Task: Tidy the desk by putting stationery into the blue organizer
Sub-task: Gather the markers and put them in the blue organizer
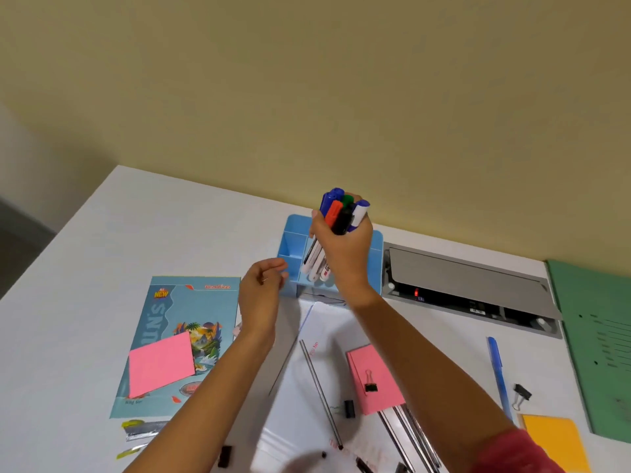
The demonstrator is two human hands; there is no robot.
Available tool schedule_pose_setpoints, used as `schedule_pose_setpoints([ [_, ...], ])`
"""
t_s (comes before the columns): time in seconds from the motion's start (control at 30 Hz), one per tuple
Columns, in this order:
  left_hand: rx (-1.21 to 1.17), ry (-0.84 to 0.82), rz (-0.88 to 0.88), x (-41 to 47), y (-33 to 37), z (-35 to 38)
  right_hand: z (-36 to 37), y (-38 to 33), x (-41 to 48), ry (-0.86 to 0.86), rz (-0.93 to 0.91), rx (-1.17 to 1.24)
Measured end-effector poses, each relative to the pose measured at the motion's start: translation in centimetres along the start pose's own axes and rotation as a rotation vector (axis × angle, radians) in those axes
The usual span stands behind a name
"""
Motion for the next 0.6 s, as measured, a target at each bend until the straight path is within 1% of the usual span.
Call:
schedule_pose_setpoints([
  [0.07, 0.063, 0.032, 0.103, 1.4, 0.4, 0.2, 1.5, 0.4, 1.3, -0.026, -0.023, -0.006],
  [0.13, 0.088, -0.006, 0.149, 2.6, 0.5, 0.5, 2.8, 0.9, 2.4, -0.067, -0.041, -0.016],
  [0.27, 0.132, -0.1, 0.159, 4.8, -0.1, 0.9, 5.0, 1.7, 4.2, -0.145, -0.091, -0.016],
  [0.4, 0.213, -0.173, 0.199, 6.2, -0.7, 1.1, 6.4, 2.9, 5.3, -0.157, -0.077, 0.008],
  [0.6, 0.293, -0.194, 0.298, 6.4, -1.3, 1.4, 6.6, 4.7, 5.8, -0.259, -0.073, 0.01],
])
Point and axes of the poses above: each hand's wrist, its own x-axis towards the middle knuckle, its own z-axis out of the palm, y = z × x, the point moved 1 cm from there along x, towards the middle knuckle, and after that the axes turned 3 degrees about y, right-handed, at the moved point
